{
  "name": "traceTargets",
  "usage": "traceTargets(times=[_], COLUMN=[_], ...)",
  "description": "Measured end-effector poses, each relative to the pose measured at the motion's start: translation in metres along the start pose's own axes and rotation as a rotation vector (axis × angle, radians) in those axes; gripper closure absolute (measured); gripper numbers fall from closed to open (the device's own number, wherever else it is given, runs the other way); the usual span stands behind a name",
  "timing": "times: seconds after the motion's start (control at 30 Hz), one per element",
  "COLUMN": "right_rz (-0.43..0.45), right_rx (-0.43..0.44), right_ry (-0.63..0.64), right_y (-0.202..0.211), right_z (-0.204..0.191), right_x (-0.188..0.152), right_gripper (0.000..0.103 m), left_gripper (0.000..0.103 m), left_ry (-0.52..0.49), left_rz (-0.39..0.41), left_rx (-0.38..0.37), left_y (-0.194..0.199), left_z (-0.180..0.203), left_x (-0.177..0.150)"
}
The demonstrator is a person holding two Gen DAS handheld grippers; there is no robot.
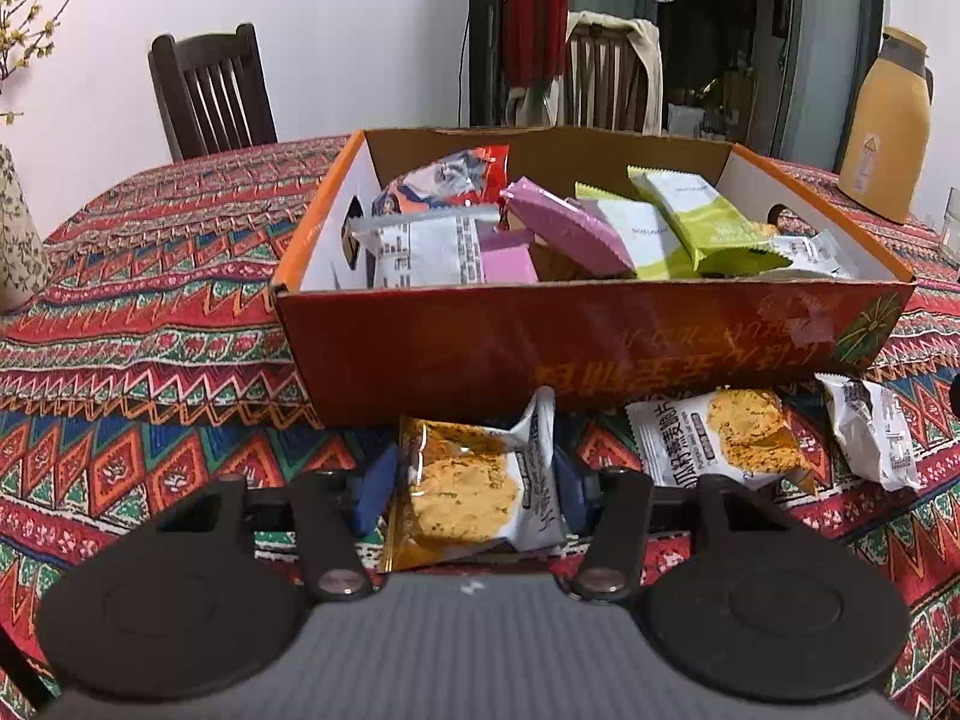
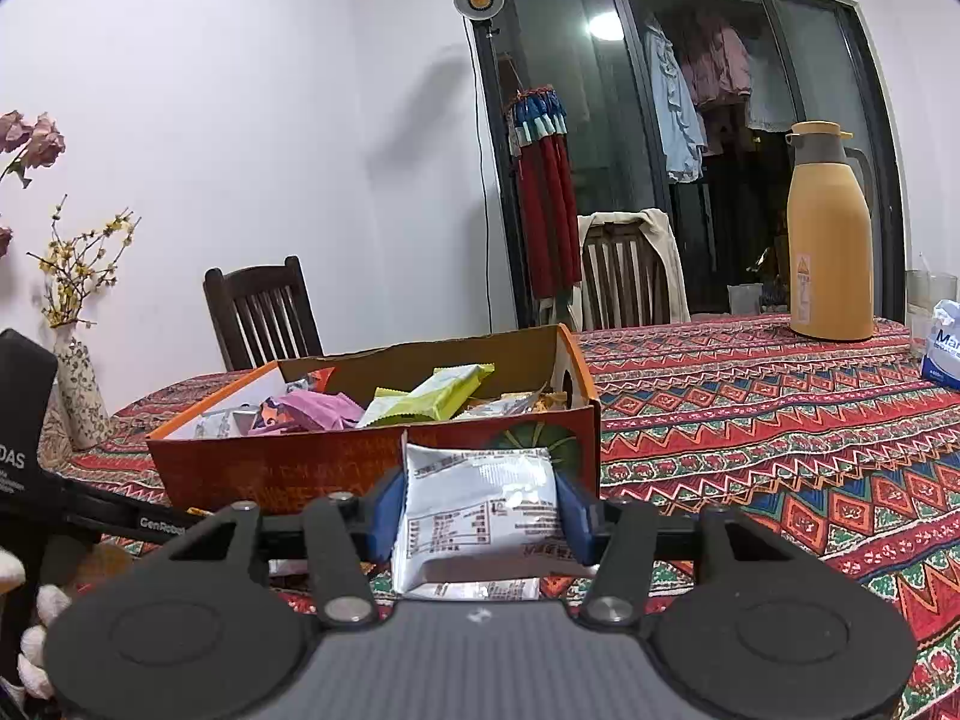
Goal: Organize snacks
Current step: 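Grasp the biscuit packet with the left tool while the right tool holds its packet, then carry both packets over the cardboard box and release them inside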
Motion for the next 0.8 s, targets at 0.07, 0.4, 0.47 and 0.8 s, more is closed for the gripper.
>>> traceTargets(times=[0.07, 0.4, 0.47, 0.8], right_rz=[0.001, 0.006, 0.011, 0.016], right_rx=[0.000, 0.000, 0.000, -0.010], right_ry=[0.001, 0.005, 0.007, 0.016], right_y=[0.001, 0.002, 0.002, 0.003], right_z=[0.000, -0.001, -0.002, -0.002], right_x=[0.000, 0.001, 0.001, 0.002], right_gripper=[0.051, 0.051, 0.051, 0.051], left_gripper=[0.050, 0.051, 0.051, 0.051], left_ry=[-0.003, 0.009, 0.008, 0.012], left_rz=[0.006, 0.044, 0.065, 0.155], left_rx=[0.001, -0.004, -0.006, -0.009], left_y=[0.001, 0.008, 0.012, 0.037], left_z=[0.000, -0.001, -0.001, -0.002], left_x=[0.000, 0.004, 0.005, 0.010])
Point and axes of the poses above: each gripper's, at about its wrist camera, not at the fingertips, and y roughly against the way its jaws point, z to its right, x to its top, the point moved 9 cm from there along -y, roughly the way its jaws point, and after that the axes turned 5 degrees about x, right-handed, at the moved point
